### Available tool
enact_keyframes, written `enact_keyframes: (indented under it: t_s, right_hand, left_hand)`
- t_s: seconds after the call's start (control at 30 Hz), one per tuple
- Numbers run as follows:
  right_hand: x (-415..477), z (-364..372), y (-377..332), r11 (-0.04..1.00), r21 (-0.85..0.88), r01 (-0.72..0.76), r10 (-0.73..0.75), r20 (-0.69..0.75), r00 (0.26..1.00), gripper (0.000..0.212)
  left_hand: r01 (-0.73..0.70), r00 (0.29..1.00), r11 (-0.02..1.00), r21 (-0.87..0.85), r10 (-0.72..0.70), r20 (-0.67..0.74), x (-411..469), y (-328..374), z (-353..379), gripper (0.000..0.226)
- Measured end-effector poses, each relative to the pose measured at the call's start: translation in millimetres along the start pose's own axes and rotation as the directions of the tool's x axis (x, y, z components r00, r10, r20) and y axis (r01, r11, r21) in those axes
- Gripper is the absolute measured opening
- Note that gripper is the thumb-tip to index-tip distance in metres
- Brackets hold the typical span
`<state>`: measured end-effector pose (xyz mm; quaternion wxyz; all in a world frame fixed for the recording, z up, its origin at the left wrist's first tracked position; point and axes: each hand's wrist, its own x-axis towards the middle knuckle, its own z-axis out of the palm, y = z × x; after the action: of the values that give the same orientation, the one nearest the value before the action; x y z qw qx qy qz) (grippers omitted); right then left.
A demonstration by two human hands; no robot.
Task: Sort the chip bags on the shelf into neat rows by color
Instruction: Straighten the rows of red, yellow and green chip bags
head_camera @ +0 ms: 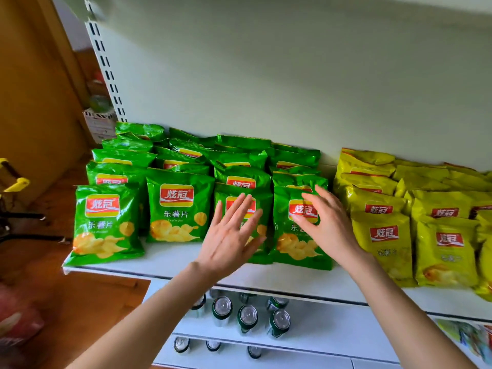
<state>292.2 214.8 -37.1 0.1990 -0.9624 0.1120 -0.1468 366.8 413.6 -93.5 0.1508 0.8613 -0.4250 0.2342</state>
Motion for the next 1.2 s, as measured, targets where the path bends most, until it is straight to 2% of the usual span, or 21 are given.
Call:
enact_keyframes:
  t_s: [0.13, 0.27, 0.33, 0.4, 0.47, 0.57, 0.77, 0.83, 0.9, 1.03, 1.1, 1.2]
  right_hand:
    - [37, 5, -32, 0.992, 0.123, 0.011, 0.001, -0.103, 0.995, 0.033]
    - [97, 17, -68, 0.965, 0.230, -0.125, 0.172, -0.198, 0.965, 0.029]
    - [118, 24, -82, 0.952, 0.222, -0.211, 0.255, -0.193, 0.947, 0.036]
    - [128, 32, -90, 0.948, 0.165, -0.273, 0.300, -0.171, 0.938, 0.039]
    - [133, 37, -93, 0.944, 0.122, -0.305, 0.323, -0.176, 0.930, 0.035]
    - [134, 35, -91, 0.939, 0.124, -0.320, 0.341, -0.238, 0.909, 0.028]
    - [131, 36, -82, 0.955, -0.007, -0.297, 0.292, -0.166, 0.942, 0.025]
    - [130, 34, -83, 0.960, -0.006, -0.281, 0.276, -0.178, 0.945, 0.028]
    - [128, 30, -84, 0.965, 0.036, -0.260, 0.262, -0.210, 0.942, 0.030]
    - [126, 21, -105, 0.996, 0.036, -0.076, 0.083, -0.282, 0.956, 0.022]
    - [129, 23, -125, 0.998, 0.030, 0.049, -0.042, -0.200, 0.979, 0.019]
    - [136, 39, -151, 0.990, 0.027, 0.141, -0.143, 0.075, 0.987, 0.023]
  left_hand:
    - [0.036, 0.999, 0.995, 0.098, -0.032, -0.041, -3, -44, -29, 0.054]
    - [-0.123, 0.992, 0.977, 0.177, 0.115, 0.051, -16, -55, -26, 0.057]
    - [-0.202, 0.978, 0.968, 0.151, 0.192, 0.081, -26, -55, -14, 0.050]
    - [-0.217, 0.974, 0.965, 0.149, 0.204, 0.094, -32, -59, -3, 0.050]
    - [-0.217, 0.974, 0.966, 0.143, 0.205, 0.093, -32, -64, 3, 0.045]
    - [-0.205, 0.975, 0.974, 0.092, 0.196, 0.103, -32, -67, 8, 0.050]
    - [-0.226, 0.974, 0.971, 0.082, 0.224, 0.040, -31, -68, 9, 0.044]
    - [-0.222, 0.975, 0.973, 0.067, 0.221, 0.017, -32, -69, 8, 0.058]
    - [-0.235, 0.972, 0.970, 0.056, 0.236, 0.003, -33, -70, 5, 0.059]
    - [-0.177, 0.984, 0.984, 0.022, 0.178, -0.008, -39, -73, -4, 0.048]
    - [-0.120, 0.993, 0.992, 0.035, 0.120, 0.002, -49, -74, -8, 0.048]
    - [-0.070, 0.997, 0.996, 0.050, 0.068, 0.046, -57, -79, -7, 0.051]
